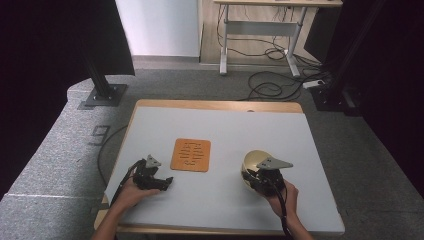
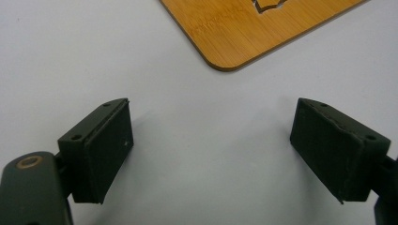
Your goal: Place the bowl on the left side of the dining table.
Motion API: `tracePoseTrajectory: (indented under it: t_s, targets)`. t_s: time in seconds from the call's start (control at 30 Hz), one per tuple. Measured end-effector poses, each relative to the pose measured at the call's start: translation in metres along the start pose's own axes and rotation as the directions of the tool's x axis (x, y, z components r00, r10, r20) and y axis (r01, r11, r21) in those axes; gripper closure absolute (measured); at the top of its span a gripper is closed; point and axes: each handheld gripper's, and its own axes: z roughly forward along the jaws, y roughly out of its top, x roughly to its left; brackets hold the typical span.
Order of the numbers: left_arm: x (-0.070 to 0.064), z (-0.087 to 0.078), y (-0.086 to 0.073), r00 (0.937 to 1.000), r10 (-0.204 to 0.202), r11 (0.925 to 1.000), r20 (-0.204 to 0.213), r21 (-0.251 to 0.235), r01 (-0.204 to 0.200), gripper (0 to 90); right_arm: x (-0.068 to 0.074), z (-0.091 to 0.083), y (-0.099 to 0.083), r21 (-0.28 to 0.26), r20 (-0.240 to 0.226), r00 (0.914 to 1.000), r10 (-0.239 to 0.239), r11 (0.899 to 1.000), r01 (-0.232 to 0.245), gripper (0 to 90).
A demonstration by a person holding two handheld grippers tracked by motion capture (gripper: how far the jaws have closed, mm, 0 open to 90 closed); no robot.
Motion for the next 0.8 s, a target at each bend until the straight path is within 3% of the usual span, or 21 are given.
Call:
tracePoseTrajectory:
  t_s: [0.23,0.53,0.8]
  targets:
    - [0.0,0.0,0.0,1.0,0.0,1.0,0.0,0.0,0.0,13.5,-0.001,-0.005,0.001,-0.038,0.001,1.0,0.0,0.999,0.0,81.5]
    - [0.0,0.0,0.0,1.0,0.0,1.0,0.0,0.0,0.0,13.5,-0.012,-0.014,0.003,-0.088,-0.082,0.9928,0.087,0.992,-0.095,82.0]
    - [0.0,0.0,0.0,1.0,0.0,1.0,0.0,0.001,0.0,13.5,-0.014,-0.018,0.005,-0.122,-0.102,0.9899,0.098,0.986,-0.11,81.5]
